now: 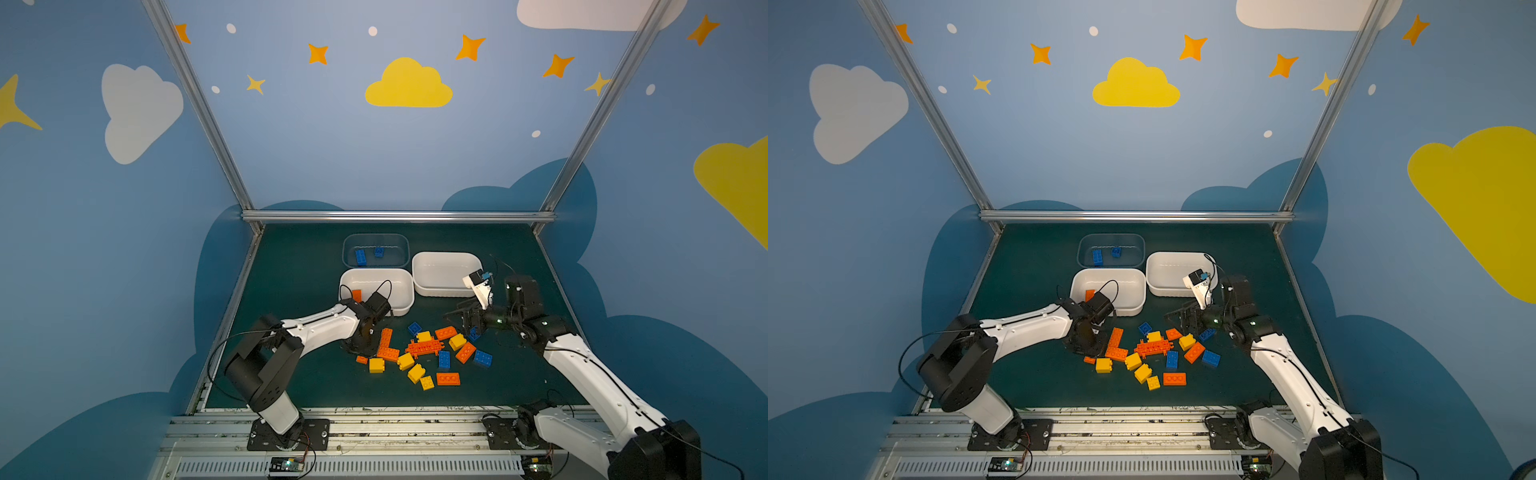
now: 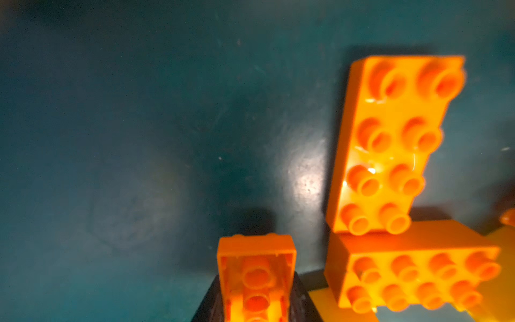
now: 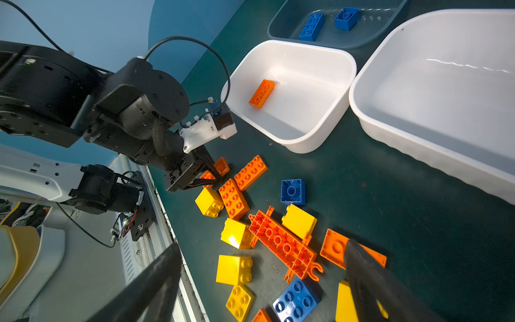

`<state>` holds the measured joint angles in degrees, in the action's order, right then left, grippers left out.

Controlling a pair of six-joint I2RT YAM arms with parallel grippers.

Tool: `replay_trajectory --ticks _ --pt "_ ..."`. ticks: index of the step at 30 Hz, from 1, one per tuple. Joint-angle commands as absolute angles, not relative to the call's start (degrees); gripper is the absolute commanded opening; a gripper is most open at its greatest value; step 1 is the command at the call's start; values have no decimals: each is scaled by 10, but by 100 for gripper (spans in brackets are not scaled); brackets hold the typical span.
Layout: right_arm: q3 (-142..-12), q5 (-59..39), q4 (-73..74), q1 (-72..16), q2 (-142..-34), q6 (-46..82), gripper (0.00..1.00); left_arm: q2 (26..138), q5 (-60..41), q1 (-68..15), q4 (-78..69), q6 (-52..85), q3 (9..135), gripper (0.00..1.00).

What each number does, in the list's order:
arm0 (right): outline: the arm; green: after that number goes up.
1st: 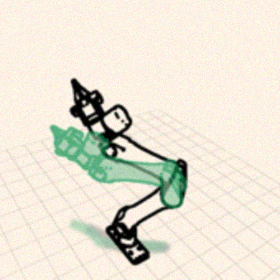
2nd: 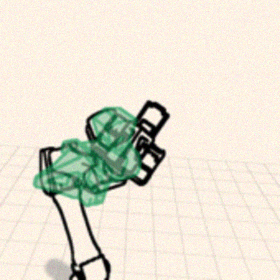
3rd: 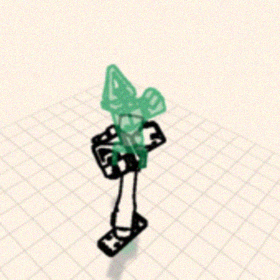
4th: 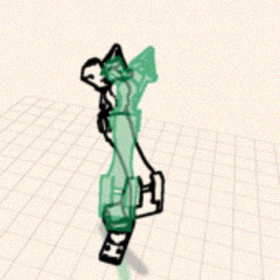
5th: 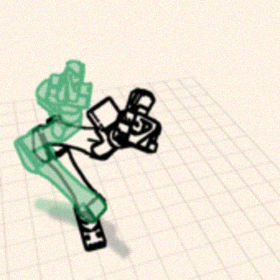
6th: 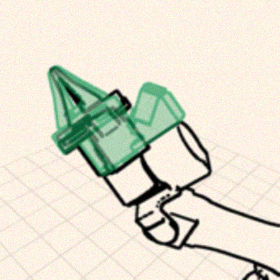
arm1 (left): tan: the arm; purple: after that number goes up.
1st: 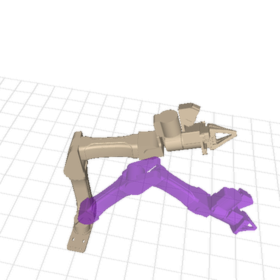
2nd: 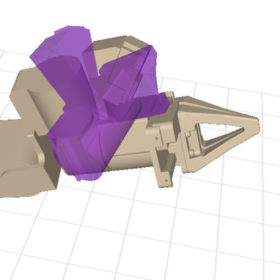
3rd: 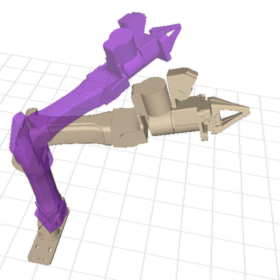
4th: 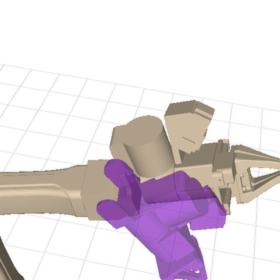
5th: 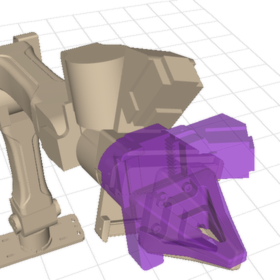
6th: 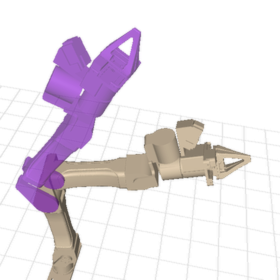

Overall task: Sort the legos into containers by color
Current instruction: 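Grasp an orange brick with the left gripper and lift toward the white bin, then lower the orange brick into the nearer white bin and open the left gripper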

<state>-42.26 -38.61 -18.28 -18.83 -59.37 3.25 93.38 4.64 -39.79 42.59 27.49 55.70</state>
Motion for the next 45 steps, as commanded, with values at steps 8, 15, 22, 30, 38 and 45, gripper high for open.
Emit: replay_trajectory --ticks 8,15,22,30,38,45 --pt "-428 -385 -169 -185 -588 51 90 874 60 -346 532 215 732 33" --pt "-434 -386 -150 -185 -599 61 90 946 51 -292 506 159 837 33" --pt "-449 -381 -159 -184 -612 49 90 1069 39 -271 469 148 893 34" --pt "-447 -375 -164 -184 -617 46 90 1168 57 -262 434 218 924 37" --pt "-446 -364 -184 -181 -596 40 90 1131 66 -265 457 206 932 63" --pt "-436 -370 -187 -180 -577 41 90 996 44 -310 501 232 820 72"
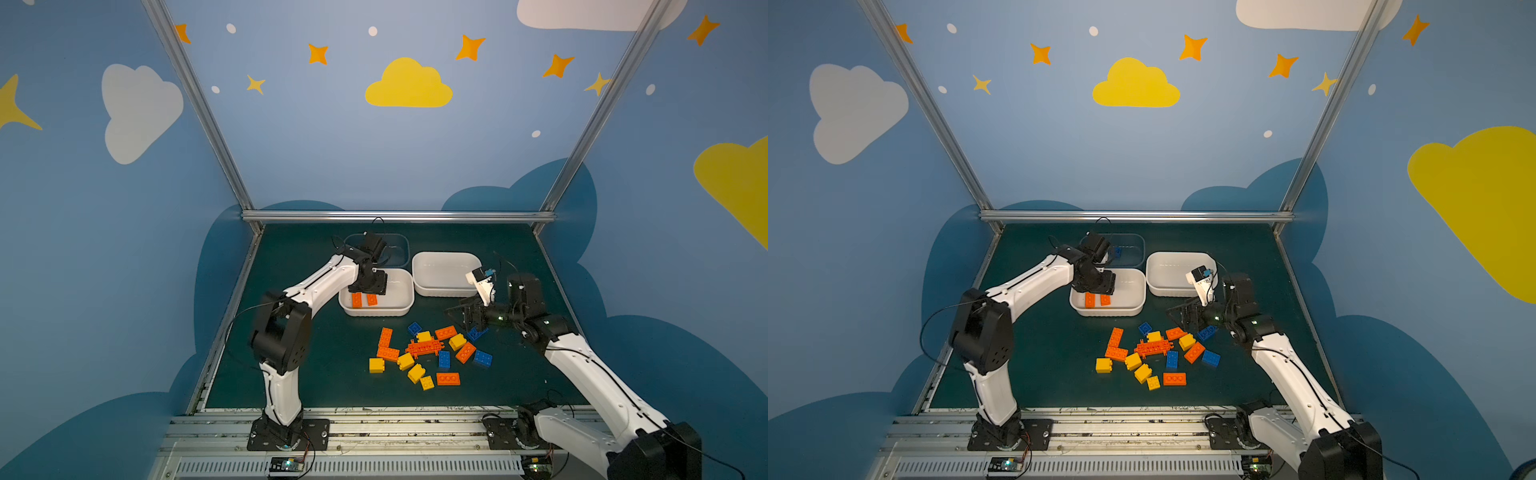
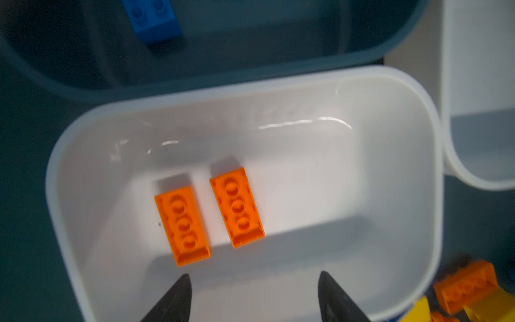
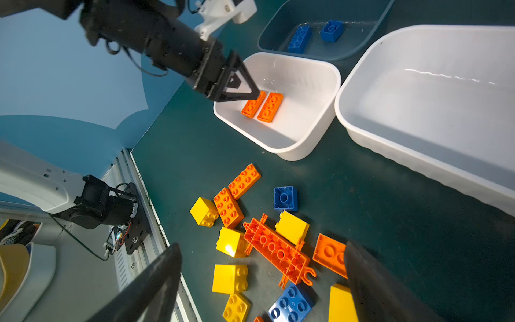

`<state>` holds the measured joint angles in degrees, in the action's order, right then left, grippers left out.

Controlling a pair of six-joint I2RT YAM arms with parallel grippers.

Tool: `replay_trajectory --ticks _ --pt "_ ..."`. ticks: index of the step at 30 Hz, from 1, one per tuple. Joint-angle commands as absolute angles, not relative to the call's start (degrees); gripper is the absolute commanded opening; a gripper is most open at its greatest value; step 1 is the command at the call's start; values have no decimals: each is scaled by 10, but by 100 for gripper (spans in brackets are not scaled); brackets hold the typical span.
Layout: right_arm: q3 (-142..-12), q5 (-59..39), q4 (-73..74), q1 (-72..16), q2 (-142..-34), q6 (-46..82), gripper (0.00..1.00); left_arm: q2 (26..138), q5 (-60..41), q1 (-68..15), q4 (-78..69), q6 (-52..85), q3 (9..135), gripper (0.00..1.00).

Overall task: Sort the legos into containers by color
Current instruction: 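Lower the orange brick into the nearer white bin and open the left gripper, then move the left gripper down to a yellow brick and grasp it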

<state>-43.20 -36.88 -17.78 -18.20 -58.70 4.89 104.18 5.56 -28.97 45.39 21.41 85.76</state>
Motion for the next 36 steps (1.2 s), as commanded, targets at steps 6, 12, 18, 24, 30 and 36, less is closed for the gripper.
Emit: replay_trajectory --ticks 6,12,18,24,30,36 --pt "-423 -394 -182 -181 -575 42 90 869 4 -371 502 291 673 73" --pt "-415 -405 -176 -181 -580 38 90 823 13 -448 497 356 587 74" --pt "-415 -420 -177 -181 -591 33 90 834 8 -480 463 222 579 73" --pt "-412 -429 -180 -181 -596 30 90 850 -52 -475 502 -138 596 71" --pt "-410 -423 -192 -181 -586 29 90 860 -49 -464 484 -305 568 71" --pt "-405 -415 -198 -181 -576 29 90 877 -27 -464 414 -346 528 69"
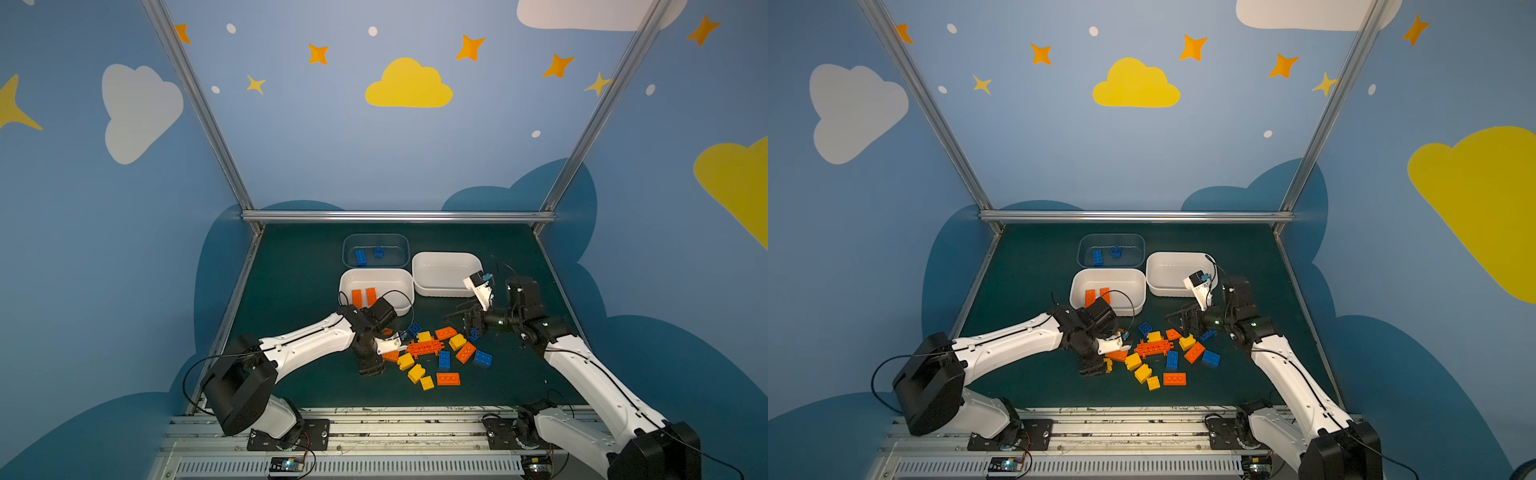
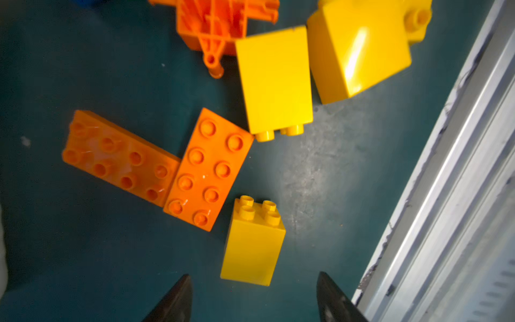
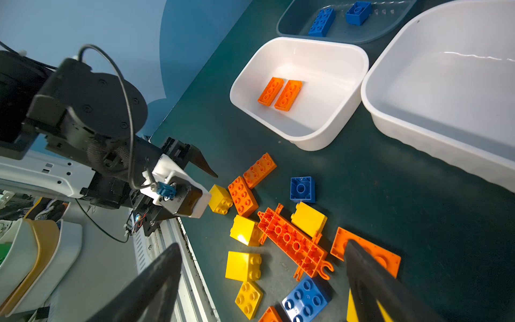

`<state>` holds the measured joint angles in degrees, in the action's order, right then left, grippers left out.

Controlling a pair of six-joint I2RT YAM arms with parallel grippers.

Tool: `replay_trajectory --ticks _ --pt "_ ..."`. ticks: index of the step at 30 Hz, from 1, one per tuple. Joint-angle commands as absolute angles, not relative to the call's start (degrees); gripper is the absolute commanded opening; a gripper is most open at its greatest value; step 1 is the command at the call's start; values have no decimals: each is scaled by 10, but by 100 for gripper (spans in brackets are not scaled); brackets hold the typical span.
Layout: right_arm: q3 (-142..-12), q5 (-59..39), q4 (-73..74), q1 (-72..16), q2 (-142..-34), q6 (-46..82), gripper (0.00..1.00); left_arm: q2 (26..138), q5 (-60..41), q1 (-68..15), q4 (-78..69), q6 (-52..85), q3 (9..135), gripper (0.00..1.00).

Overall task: Sort the legos into containers by color
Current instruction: 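Move the left gripper down to a yellow brick and grasp it, then carry the yellow brick into the farther white bin and release it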

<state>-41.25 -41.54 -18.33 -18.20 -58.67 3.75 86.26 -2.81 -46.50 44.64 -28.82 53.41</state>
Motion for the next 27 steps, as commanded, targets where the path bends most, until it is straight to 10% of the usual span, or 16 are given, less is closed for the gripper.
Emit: replay_trajectory --ticks 1,15,27 --pt "-404 -415 -198 -181 -577 30 90 885 -33 -464 411 -348 530 68" --pt "-416 -413 -203 -180 -591 23 90 915 -39 -479 399 -350 520 28" --pt "-421 -367 -196 -176 -574 36 90 810 -97 -447 504 -202 616 26"
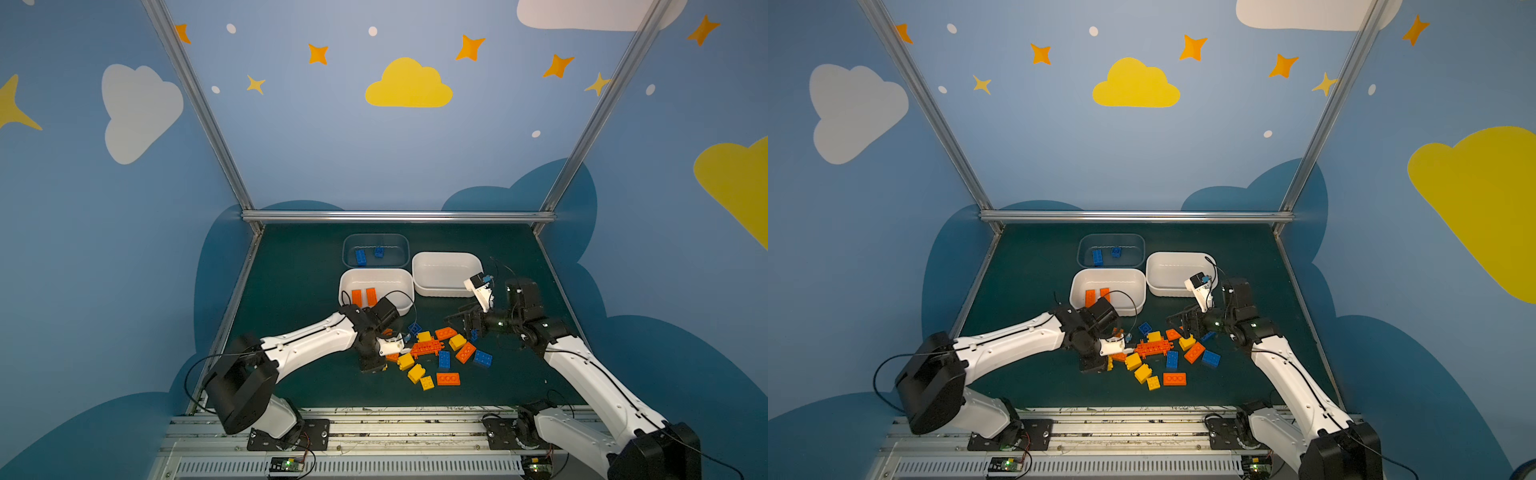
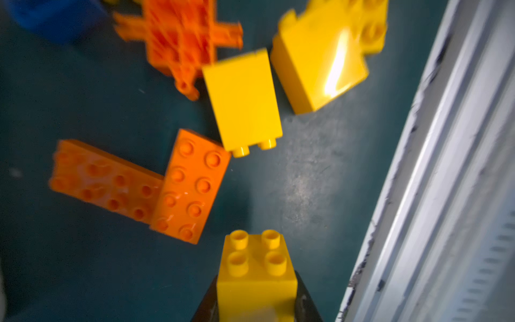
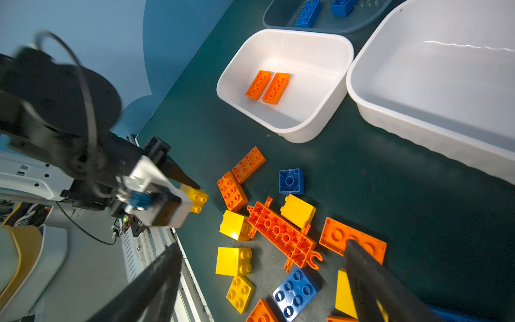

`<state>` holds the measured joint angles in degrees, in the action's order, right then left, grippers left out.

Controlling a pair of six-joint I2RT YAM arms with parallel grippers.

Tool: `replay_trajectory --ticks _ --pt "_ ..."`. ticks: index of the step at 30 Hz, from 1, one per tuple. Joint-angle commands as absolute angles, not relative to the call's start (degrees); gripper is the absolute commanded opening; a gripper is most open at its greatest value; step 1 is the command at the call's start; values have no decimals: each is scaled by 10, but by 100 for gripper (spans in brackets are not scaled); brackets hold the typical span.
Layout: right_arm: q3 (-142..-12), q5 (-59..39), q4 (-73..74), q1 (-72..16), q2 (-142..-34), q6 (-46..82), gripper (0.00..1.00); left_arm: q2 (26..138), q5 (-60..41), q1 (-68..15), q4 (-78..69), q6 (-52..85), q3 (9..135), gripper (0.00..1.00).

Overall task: Sort the legos into containers by color
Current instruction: 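Carry the yellow brick into the farther white bin and release it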

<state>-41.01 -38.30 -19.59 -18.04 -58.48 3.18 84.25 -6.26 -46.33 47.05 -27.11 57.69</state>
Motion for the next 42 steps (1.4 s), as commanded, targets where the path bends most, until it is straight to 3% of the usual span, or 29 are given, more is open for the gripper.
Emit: replay_trajectory --ticks 1,6,15,22,32,35,40,42 --pt "-424 -369 -197 -175 -575 36 90 806 -93 -442 502 -186 630 26" --pt "-432 -376 -177 -163 -579 52 90 844 -99 -400 438 -101 722 25" --pt "-441 -380 -168 -140 -582 68 90 1028 -105 -378 256 11 884 25" --pt "-441 -381 -182 -124 -573 61 90 1192 -101 -375 249 44 1046 25" --pt "-437 -393 -199 -90 -564 50 90 1363 -8 -377 301 77 1246 27" --pt "-439 -398 -206 -83 -565 42 90 1382 1 -376 330 77 1285 35" --pt "-444 -408 -215 -81 -565 33 90 1350 -4 -376 392 85 1302 68" --pt "-446 -411 -218 -80 -566 31 90 1323 -7 -375 428 86 1295 72"
